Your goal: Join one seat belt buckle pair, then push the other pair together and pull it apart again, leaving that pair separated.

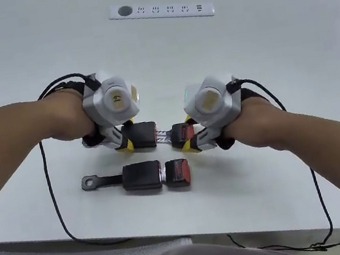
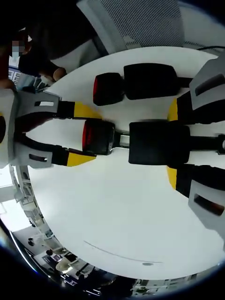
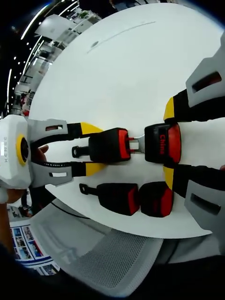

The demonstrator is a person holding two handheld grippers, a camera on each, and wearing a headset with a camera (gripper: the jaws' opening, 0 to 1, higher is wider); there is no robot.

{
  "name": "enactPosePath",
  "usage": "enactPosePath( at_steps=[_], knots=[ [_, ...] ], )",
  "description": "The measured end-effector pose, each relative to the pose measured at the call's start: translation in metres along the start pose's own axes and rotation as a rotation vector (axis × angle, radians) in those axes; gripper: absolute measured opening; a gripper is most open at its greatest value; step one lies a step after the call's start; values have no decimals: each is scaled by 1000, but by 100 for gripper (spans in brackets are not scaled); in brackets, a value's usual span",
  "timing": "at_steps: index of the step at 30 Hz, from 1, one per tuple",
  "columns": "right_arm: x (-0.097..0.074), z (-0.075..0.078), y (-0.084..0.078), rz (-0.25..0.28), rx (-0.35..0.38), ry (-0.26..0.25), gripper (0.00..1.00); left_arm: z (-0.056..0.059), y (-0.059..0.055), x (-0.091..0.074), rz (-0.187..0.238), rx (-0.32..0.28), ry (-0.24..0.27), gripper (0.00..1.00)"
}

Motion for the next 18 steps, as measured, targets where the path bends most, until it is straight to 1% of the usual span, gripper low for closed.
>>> enactPosePath(
  at_steps=[1, 2, 4, 5, 6, 7, 10, 12, 15, 18],
  knots=[
    [3, 0, 0, -12, -38, -11, 32, 0, 0, 0, 1, 2, -1, 33],
    [6, 0, -2, -27, -48, -12, 32, 0, 0, 0, 2, 3, -2, 33],
    [10, 1, -3, -22, -42, -9, 32, 0, 0, 0, 2, 8, -3, 33],
    [9, 1, -1, 0, -37, 0, 32, 0, 0, 1, 7, 17, -7, 33],
    [9, 1, 1, -4, -43, 2, 32, 0, 1, 1, 9, 27, -8, 33],
    [8, 1, 0, -12, -49, 2, 32, 0, 0, 1, 11, 23, -7, 33],
    [7, 0, 0, -9, -53, 7, 31, 1, 0, 0, 21, 36, -12, 33],
    [7, 1, 1, -9, -58, 11, 31, 1, 2, 0, 18, 42, -16, 33],
    [8, 2, 3, -12, -61, 13, 31, 4, 7, -2, 6, 50, -21, 32],
    [10, 2, 6, -24, -71, 14, 31, 5, 10, -3, -7, 60, -24, 32]
  ],
)
Point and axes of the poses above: the centre of the closed fingertips' face, and the gripper's own axes: x roughly forward along the fingers, z roughly to its right, y roughly out of its top, the point moved 10 cm from there along -x, roughly backward along the fingers, and after that the axes turned 5 degrees about x, right-handed, at the moved point
